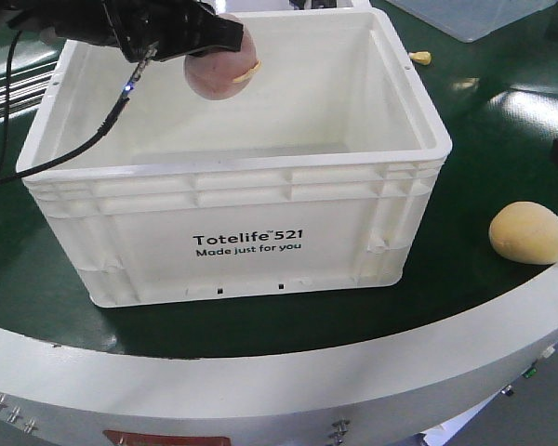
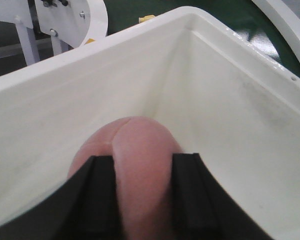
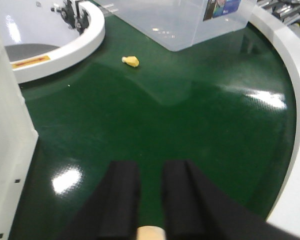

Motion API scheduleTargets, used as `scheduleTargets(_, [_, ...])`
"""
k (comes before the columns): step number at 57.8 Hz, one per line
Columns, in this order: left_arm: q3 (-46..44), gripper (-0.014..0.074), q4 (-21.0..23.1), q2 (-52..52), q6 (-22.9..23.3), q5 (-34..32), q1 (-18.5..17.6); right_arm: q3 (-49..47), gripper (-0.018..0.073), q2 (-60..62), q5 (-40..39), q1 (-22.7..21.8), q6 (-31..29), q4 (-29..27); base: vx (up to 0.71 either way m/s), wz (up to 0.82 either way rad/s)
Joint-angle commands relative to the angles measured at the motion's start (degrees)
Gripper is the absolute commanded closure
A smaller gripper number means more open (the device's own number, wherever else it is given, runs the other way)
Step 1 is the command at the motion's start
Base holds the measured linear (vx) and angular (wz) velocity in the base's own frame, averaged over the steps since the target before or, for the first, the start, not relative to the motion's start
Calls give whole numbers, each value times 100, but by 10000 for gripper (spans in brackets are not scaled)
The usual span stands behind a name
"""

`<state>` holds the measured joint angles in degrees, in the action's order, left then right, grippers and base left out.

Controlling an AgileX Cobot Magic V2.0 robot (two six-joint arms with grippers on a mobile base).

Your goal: Place moving items into box and shelve

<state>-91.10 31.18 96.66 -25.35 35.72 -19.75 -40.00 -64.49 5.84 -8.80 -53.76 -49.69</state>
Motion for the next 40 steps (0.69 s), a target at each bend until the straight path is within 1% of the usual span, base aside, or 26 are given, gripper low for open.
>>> scheduleTargets(1, [-192, 56, 201, -278, -17, -392, -9, -375, 118, -336, -503, -37, -67, -35, 0, 0])
scheduleTargets(3, [-192, 13, 201, -291, 57, -344, -9, -469, 76, -550, -550, -43, -67, -40, 0, 0])
scheduleTargets(5, [-227, -12, 201, -307, 164, -252, -9, -563, 45, -774, -533, -42, -67, -40, 0, 0])
scheduleTargets(8, [-288, -26, 201, -358, 273, -107, -9, -716, 18, -1127, -390, -42, -51, -40, 0, 0])
scheduleTargets(14, [-472, -13, 170, -539, 283, 37, -9, -926, 22, -1725, 58, -42, 133, -34, 0, 0])
scheduleTargets(18, [-628, -1, 34, -693, 289, 37, -9, -941, 38, -2037, 306, -42, 257, -8, 0, 0])
scheduleTargets(27, [-954, 11, -503, -1108, 349, 37, -9, -936, 59, -2396, 631, -48, 544, 353, 0, 0])
scheduleTargets(33, [-996, 11, -1012, -1421, 742, 66, -9, -936, 59, -2477, 645, -48, 863, 874, 0, 0])
scheduleTargets(40, [-996, 11, -1767, -1671, 1233, 251, -9, -936, 59, -2477, 656, -48, 1497, 1777, 0, 0])
